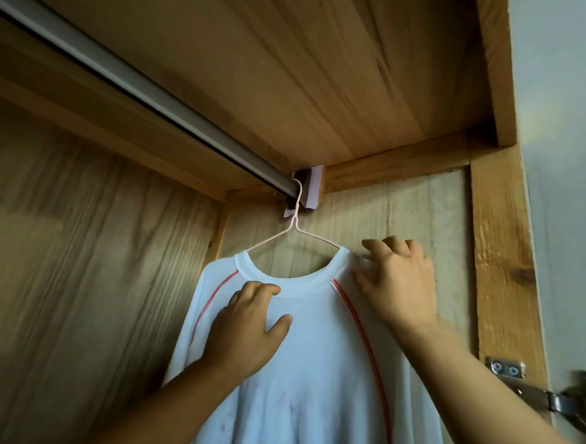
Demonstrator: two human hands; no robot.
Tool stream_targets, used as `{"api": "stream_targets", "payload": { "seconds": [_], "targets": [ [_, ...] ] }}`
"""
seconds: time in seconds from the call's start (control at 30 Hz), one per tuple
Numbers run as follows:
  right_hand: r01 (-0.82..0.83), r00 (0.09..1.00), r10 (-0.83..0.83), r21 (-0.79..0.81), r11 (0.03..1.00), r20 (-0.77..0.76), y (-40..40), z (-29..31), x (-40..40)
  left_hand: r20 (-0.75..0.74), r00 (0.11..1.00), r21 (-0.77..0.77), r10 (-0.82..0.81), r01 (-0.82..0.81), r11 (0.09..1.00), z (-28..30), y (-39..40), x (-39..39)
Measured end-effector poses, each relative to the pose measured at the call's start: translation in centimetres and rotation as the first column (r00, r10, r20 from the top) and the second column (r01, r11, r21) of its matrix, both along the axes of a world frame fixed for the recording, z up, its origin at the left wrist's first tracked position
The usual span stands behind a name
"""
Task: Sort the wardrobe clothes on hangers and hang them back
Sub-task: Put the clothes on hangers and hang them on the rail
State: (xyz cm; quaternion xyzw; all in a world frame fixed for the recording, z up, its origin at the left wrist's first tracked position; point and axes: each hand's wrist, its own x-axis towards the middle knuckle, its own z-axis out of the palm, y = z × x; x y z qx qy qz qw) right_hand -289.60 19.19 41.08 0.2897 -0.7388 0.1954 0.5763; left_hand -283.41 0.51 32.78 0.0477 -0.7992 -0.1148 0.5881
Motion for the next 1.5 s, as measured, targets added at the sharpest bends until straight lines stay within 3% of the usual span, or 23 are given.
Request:
{"api": "stream_targets", "payload": {
  "seconds": [0.13, 0.27, 0.5, 0.67, 0.83, 0.93, 1.0, 1.2, 1.3, 1.37, 1.5],
  "targets": [
    [-0.168, 0.973, 0.148, -0.104, 0.980, -0.175, 1.2, -3.2, 1.3, -0.037, 0.994, 0.050, -0.107, 0.109, 0.993, -1.2, 1.8, -0.1],
    [-0.384, 0.922, 0.367, -0.164, 0.909, -0.122, 3.0, -8.5, 4.0, -0.016, 0.975, 0.086, -0.223, 0.224, 0.971, -4.2, 4.6, 1.1],
    [-0.455, 0.857, 0.490, -0.213, 0.865, 0.161, 9.5, -20.9, 10.3, 0.211, 0.910, 0.125, -0.357, 0.337, 0.933, -15.4, 10.9, 6.0],
    [-0.407, 0.801, 0.468, -0.233, 0.883, 0.373, 16.0, -30.3, 15.7, 0.309, 0.838, 0.159, -0.451, 0.422, 0.893, -22.8, 16.6, 11.3],
    [-0.384, 0.721, 0.388, -0.135, 0.913, 0.574, 24.0, -37.0, 21.6, 0.356, 0.746, 0.201, -0.563, 0.527, 0.826, -27.8, 24.0, 16.1],
    [-0.374, 0.596, 0.395, -0.193, 0.907, 0.699, 29.4, -39.4, 24.7, 0.415, 0.634, 0.334, -0.653, 0.562, 0.757, -30.7, 28.9, 18.5],
    [-0.328, 0.519, 0.377, -0.228, 0.917, 0.767, 33.2, -41.1, 27.0, 0.470, 0.540, 0.409, -0.698, 0.568, 0.714, -32.6, 32.3, 20.2],
    [-0.070, 0.400, 0.313, -0.312, 0.947, 0.861, 44.4, -44.6, 33.9, 0.489, 0.323, 0.482, -0.810, 0.674, 0.560, -36.0, 42.5, 24.3],
    [0.145, 0.421, 0.252, -0.339, 0.930, 0.871, 50.1, -46.2, 37.7, 0.517, 0.203, 0.477, -0.831, 0.738, 0.478, -37.2, 48.3, 25.5],
    [0.292, 0.458, 0.185, -0.344, 0.893, 0.869, 53.2, -47.4, 39.9, 0.560, 0.169, 0.431, -0.811, 0.777, 0.459, -37.6, 51.5, 25.9],
    [0.563, 0.464, 0.058, -0.345, 0.751, 0.884, 59.0, -50.0, 45.0, 0.610, 0.032, 0.450, -0.792, 0.809, 0.379, -38.7, 58.6, 26.3]
  ]
}}
